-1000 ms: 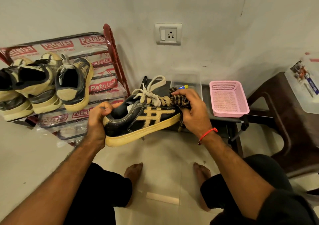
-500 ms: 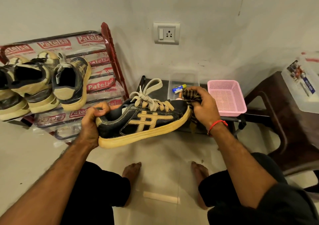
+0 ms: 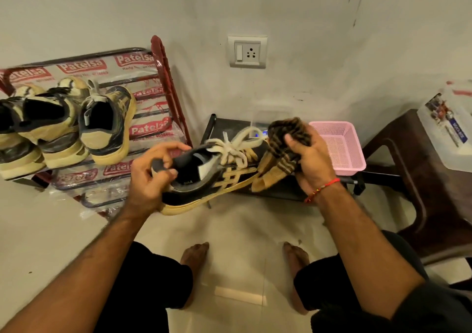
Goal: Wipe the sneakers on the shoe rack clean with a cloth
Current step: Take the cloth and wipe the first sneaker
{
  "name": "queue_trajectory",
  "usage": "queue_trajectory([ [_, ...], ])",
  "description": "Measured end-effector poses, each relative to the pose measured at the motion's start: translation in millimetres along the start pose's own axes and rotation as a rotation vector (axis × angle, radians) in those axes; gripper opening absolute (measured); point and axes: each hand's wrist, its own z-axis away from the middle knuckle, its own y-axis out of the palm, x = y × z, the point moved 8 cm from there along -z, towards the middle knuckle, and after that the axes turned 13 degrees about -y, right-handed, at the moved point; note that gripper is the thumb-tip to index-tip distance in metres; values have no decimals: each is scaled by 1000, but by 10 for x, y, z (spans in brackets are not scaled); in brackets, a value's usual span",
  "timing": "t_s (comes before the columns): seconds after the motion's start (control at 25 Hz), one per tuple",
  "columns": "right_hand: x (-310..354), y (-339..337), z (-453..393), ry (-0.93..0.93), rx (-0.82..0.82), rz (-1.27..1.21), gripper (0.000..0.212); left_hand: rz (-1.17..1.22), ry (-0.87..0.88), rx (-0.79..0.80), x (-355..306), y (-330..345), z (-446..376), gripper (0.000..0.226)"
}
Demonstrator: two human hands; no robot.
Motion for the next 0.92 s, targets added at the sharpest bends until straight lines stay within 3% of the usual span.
queue_trajectory([
  [0.08,114,-115,-75,-113,-85,26,35,-331,329,34,-407,177,115,25],
  [0.2,274,11,-4,-231,42,325,41,-539,491,53,-614,383,249,27],
  [0.36,381,784,383,-417,640,628,50,-691,617,97,-650,671,371,21],
  [0.48,399,1059,658,-530,875,694,61,-743,604,71,-603,679,362,21],
  [0.6,348,1033,645,-607,891,735,64,-749,595,38,-561,633,331,24],
  [0.72,149,584,260,-483,667,912,63,-729,559,48,-514,631,317,24],
  [0.8,143,482,232,-437,601,934,64,-713,550,59,-507,628,318,20],
  [0.92,320,947,634,-558,848,679,62,-692,535,6,-570,563,281,21],
])
